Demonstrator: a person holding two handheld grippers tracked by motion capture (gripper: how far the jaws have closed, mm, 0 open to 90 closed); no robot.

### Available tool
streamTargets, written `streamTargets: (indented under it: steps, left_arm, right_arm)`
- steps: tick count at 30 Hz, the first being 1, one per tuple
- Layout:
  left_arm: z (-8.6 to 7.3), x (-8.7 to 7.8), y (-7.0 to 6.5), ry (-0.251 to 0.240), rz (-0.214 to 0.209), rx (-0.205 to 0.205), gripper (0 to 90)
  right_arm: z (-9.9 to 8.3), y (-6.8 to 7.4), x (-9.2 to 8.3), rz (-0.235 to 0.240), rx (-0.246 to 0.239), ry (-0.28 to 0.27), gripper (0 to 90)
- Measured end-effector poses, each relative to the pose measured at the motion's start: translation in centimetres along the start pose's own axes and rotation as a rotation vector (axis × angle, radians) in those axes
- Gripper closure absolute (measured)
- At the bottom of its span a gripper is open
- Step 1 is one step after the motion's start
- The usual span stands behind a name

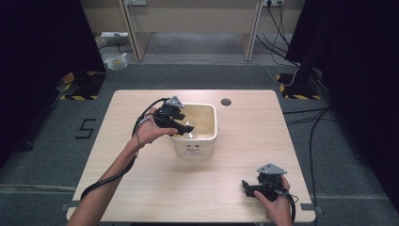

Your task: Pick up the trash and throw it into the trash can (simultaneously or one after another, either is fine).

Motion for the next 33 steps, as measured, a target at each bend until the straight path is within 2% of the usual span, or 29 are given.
streamTargets:
  steps: [15,33]
  left_arm:
    - [0.6,-1.7,-0.1,-0.052,0.012,-0.02,29.3]
    - [0.1,-4.3,0.3,-0.117,0.053,-0.074,16.4]
  right_arm:
    - [0.0,0.0,0.0,0.0,0.001,0.0,1.0]
    - [0.0,0.0,0.0,0.0,0.0,0.0,0.9]
Point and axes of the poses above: each handheld gripper's, and its own axes: x roughly forward along the jaws, z roughly out of its top, y roughly to its left, the point moved 9 cm from there along x, roughly forward along the jaws, and after that the axes turned 9 degrees about x, right-handed, at the moved point
